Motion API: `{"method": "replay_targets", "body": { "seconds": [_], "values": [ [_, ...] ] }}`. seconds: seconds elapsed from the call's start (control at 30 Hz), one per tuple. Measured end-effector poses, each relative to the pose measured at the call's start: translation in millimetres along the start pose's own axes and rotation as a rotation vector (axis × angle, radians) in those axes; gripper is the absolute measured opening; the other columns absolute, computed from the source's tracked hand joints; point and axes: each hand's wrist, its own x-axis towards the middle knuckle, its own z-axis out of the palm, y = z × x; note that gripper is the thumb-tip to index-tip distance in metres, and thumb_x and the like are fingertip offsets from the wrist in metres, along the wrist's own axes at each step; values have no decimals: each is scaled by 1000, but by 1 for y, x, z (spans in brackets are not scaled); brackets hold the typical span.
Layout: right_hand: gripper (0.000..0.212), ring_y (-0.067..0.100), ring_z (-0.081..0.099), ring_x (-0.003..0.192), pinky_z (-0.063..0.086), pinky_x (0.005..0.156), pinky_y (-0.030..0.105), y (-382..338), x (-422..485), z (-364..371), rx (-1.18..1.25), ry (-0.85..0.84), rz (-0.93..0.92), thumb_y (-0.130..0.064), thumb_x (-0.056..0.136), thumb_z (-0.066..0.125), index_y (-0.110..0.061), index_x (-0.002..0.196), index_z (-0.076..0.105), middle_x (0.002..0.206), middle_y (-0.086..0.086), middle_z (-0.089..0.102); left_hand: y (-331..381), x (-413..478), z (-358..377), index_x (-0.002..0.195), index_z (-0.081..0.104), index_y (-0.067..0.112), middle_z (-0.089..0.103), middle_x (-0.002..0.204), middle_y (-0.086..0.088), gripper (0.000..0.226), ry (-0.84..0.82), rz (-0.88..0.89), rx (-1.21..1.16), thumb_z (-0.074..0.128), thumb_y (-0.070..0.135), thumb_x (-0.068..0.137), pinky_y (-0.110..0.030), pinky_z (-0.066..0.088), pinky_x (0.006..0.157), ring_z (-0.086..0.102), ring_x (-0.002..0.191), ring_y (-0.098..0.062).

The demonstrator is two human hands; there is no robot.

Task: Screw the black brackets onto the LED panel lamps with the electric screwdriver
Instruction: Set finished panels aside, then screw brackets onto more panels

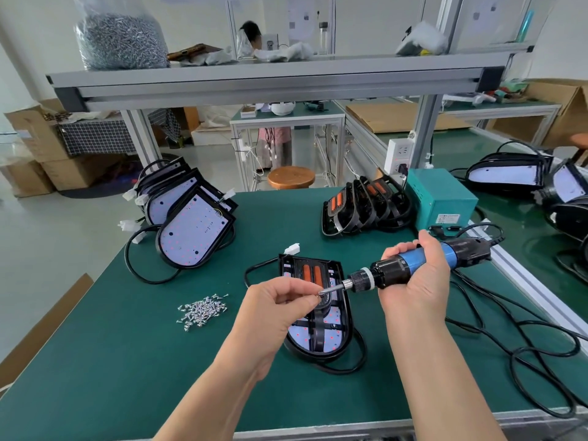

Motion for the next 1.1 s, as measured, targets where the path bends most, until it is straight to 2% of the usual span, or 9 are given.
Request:
{"method": "replay_targets", "body": {
  "seconds": [0.3,0.43,0.57,0.73,0.87,0.93,1.0,1.1],
  "values": [
    [18,10,55,53,52,59,24,-1,-2,-5,-46,7,-41,-13,89,73,-12,94,55,62,-3,56,-3,-2,2,82,81,24,77,83,-6,28,17,-16,20,73,-2,84,-13,50,71,67,74,-8],
    [23,12,55,55,52,59,25,2,-1,-7,-101,2,-94,-12,90,71,-10,103,53,68,-1,55,-6,-6,7,84,77,34,74,77,7,36,104,135,244,73,-2,84,-15,52,72,64,71,-6],
    [26,13,56,55,52,59,25,3,-1,-6,-130,21,-134,-11,91,70,-10,108,51,71,0,54,-11,-14,13,90,75,34,70,77,12,41,164,298,326,71,-6,83,-8,44,70,58,70,-1],
    [27,13,56,54,52,58,24,4,-1,-6,-114,58,-104,-11,90,71,-10,110,53,71,1,55,-16,-18,16,94,74,34,69,84,11,42,224,403,367,71,-7,83,-11,46,77,64,84,-11],
    [27,13,56,53,52,57,25,5,0,-3,-107,56,-91,-10,90,71,-10,110,53,69,1,55,-15,-18,15,98,69,43,68,87,12,50,245,460,438,76,-4,81,-12,46,83,64,91,-10],
    [26,13,55,52,52,56,25,5,1,-1,-115,41,-101,-10,91,70,-10,110,53,67,1,55,-16,-18,11,103,68,45,69,90,14,51,258,465,465,79,2,79,-12,46,85,65,93,-7],
    [23,13,55,51,51,55,25,4,1,2,-120,18,-121,-8,91,69,-10,107,53,65,0,54,-17,-17,5,107,69,42,71,94,16,39,287,462,449,80,17,79,-10,45,84,65,94,-6],
    [22,14,54,53,50,54,25,7,2,7,-161,-27,-175,-8,90,69,-10,102,51,64,1,52,-20,1,-10,98,70,35,71,91,13,14,421,274,329,68,39,84,-16,47,75,65,85,-5]
  ]
}}
